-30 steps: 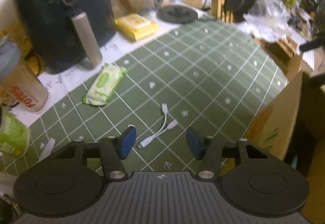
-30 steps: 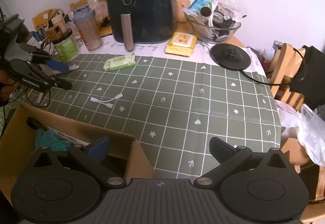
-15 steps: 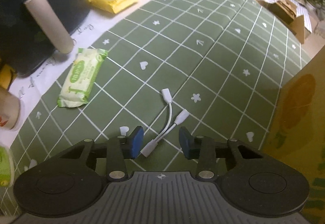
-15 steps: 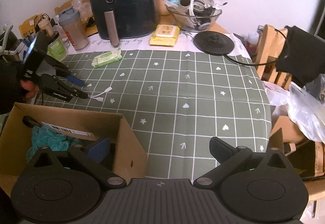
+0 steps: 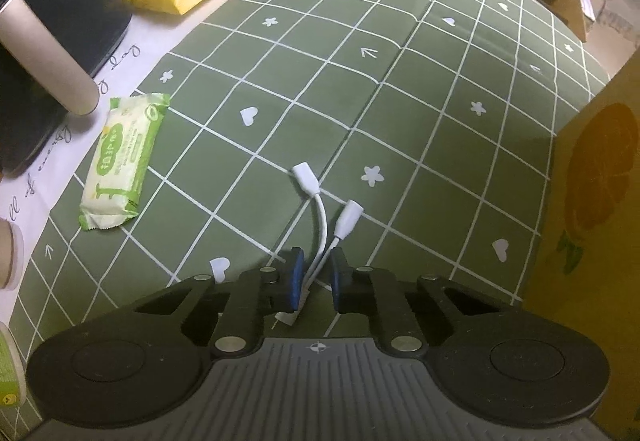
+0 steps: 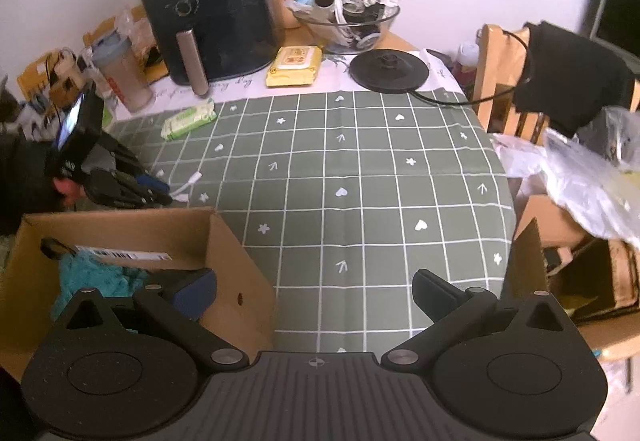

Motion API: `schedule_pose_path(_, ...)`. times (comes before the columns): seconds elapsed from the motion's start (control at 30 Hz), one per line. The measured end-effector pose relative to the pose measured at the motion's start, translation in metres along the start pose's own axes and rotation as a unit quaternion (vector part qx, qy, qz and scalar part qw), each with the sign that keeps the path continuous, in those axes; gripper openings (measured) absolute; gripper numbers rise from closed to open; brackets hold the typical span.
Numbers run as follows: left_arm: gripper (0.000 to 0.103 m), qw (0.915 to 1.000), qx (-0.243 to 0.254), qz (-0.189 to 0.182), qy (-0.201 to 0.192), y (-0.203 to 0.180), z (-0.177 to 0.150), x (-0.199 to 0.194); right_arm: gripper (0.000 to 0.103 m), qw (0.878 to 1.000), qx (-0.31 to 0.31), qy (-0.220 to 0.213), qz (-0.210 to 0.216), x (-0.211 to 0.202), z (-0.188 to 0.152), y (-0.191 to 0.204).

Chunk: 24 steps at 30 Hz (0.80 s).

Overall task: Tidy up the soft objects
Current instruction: 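Grasp the white cable with the left gripper and lift it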

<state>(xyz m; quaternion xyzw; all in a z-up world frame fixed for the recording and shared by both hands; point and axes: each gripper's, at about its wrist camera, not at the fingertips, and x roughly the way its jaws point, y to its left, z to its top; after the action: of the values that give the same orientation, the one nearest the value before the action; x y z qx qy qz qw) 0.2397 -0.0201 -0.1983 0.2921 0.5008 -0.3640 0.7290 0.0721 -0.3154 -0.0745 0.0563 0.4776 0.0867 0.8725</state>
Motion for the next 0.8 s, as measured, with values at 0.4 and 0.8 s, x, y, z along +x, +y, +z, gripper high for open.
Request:
schedule_pose_path(0.4,0.005,0.9982,-0.06,-0.002,-0.005,0.001,-0.004,-0.013,0.103,1.0,-0.021,-0.009,-0.003,0.002,0.015,0.0)
schedule_pose_path(0.8,0.005,0.9877,-0.144,0.014,-0.059,0.003,-0.02,-0.067,0.103,0.998,-0.057,-0.015,0.013,0.017,0.041,0.001)
